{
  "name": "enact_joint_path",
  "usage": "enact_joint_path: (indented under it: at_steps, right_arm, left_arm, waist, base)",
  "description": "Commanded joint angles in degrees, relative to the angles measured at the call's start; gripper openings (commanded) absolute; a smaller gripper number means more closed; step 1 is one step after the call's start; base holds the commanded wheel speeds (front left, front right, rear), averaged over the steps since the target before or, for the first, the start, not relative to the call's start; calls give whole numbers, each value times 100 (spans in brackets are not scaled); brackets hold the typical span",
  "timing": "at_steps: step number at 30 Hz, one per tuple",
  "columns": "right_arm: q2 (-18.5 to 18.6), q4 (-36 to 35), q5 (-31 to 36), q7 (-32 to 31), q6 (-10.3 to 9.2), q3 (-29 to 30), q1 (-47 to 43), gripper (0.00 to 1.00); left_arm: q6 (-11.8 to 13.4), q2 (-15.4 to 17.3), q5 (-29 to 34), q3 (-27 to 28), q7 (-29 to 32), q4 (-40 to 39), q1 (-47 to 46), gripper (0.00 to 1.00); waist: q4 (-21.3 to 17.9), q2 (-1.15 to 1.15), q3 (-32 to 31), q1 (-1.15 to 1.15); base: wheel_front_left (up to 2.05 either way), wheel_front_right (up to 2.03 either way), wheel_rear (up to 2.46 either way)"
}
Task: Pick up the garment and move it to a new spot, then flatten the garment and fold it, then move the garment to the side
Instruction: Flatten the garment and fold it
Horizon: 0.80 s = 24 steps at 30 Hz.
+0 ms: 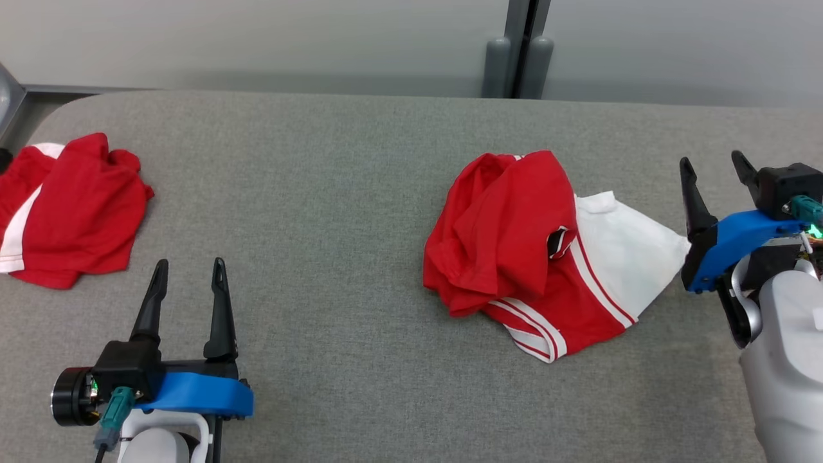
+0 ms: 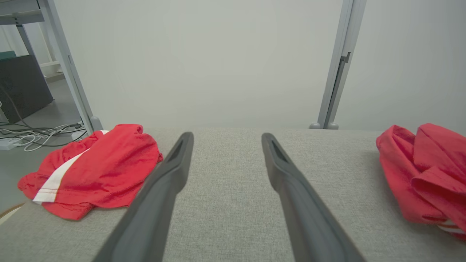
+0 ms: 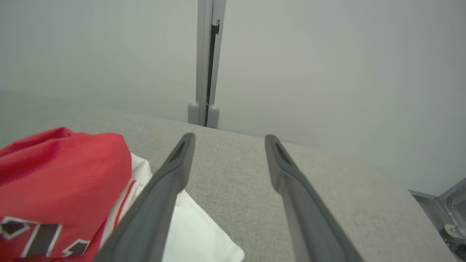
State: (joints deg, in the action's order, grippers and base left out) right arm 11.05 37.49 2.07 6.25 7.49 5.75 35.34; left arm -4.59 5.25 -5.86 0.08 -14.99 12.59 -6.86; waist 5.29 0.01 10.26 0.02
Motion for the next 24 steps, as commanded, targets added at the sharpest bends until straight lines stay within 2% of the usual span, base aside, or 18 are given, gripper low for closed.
enact_joint_path:
  at_steps: [1, 9, 15, 18, 19, 20, 21, 24]
  right_arm:
    - [79, 223, 57, -103, 1, 31, 113, 100]
    - [226, 1501, 8, -429, 1, 223, 290, 100]
    - [106, 2120, -35, -283, 1, 239, 229, 100]
    - [-67, 2370, -155, -172, 3, 160, 219, 100]
    - [-121, 2427, -182, -132, 9, 94, 221, 70]
    - [-175, 2461, -225, -52, 9, 23, 235, 25]
    - [-205, 2475, -284, 35, 9, -15, 264, 0]
    - [-168, 2436, -384, 391, 8, -170, 407, 0]
  left_arm:
    - [-22, -7, 50, 3, -29, -30, -110, 100]
    - [-38, -81, 92, 10, -29, -65, -303, 100]
    - [-43, -110, 111, 28, -29, -61, -342, 100]
    - [-46, -124, 116, 36, -29, -77, -346, 100]
    - [-49, -127, 112, 41, -28, -77, -350, 100]
    - [-52, -133, 107, 45, -29, -76, -356, 100]
    - [-54, -137, 108, 45, -29, -71, -362, 100]
    - [-66, -148, 107, 58, -29, -39, -370, 100]
  waist:
    - [109, -1, 155, -2]
    - [158, -1, 441, -2]
    - [140, -1, 493, -2]
    - [123, -1, 502, -2]
    - [117, -1, 507, -2]
    - [110, -1, 511, -2]
    - [104, -1, 507, -2]
    - [95, -1, 452, -2]
  base:
    - [0, 0, 0]
    - [0, 0, 0]
    - [0, 0, 0]
    - [0, 0, 0]
    - [0, 0, 0]
    - [0, 0, 0]
    - [0, 0, 0]
    - [0, 0, 0]
